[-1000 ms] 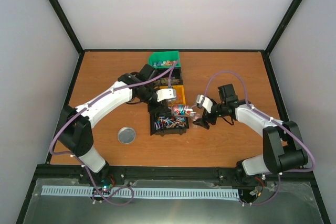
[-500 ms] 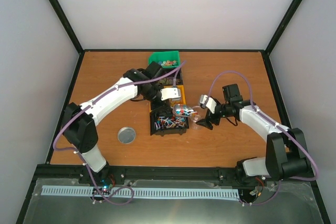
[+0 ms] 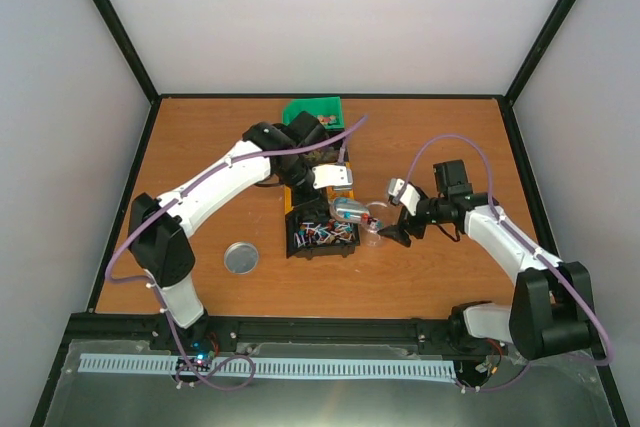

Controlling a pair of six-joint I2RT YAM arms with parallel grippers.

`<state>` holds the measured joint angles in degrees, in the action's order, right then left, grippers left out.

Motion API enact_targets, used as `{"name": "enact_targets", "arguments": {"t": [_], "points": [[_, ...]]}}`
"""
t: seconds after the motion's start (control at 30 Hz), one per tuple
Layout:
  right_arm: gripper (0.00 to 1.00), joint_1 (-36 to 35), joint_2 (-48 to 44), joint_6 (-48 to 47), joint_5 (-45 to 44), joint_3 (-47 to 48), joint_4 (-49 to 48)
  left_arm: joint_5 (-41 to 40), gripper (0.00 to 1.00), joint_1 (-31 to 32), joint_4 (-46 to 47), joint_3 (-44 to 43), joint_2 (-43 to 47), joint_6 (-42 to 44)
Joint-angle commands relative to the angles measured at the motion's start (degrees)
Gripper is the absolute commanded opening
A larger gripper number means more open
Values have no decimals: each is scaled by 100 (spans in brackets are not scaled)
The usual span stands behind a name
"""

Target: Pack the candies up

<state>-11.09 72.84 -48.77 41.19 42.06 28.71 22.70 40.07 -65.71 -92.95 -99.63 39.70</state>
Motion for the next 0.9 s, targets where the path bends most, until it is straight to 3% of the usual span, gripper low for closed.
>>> {"name": "enact_targets", "arguments": {"t": [0.0,0.3,0.63,0.87], "points": [[100,147,-174,58,125,36,157,-212,1,123,-379,-433,-155,134],[100,283,-730,275,90,247,686,-310,1,123,-285,-352,-38,2],[100,322,-878,838,-58,302,413,97,1,59,58,67,315,-90],[100,327,-783,1618,60,417,-16,490,1,-540,432,217,609,-164]]}}
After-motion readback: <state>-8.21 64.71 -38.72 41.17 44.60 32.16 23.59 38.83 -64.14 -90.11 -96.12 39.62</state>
